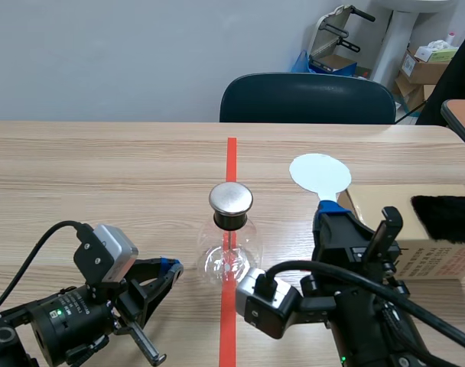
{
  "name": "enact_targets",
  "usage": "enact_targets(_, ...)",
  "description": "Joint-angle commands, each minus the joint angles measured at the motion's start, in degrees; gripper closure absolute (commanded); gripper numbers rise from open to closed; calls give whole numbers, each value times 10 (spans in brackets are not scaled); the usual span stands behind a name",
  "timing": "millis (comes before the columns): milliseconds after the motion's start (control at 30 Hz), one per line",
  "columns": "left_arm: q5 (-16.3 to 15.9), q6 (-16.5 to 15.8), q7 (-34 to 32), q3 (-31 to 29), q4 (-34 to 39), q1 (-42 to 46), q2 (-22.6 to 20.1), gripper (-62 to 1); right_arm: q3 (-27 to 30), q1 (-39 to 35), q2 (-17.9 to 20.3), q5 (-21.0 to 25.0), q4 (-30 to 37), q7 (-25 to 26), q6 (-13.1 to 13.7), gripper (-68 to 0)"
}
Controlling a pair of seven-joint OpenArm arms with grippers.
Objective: Do the electroscope experiment
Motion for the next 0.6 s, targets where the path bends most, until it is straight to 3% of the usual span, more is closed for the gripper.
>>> enact_targets(0,-2,0,-8,9,6,-8,11,-25,0,1,8,0,9,-4,-6,-8)
enact_targets(567,-6,6,-8,13,0,-12,19,-26,0,1,7,0,9,-4,-6,-8)
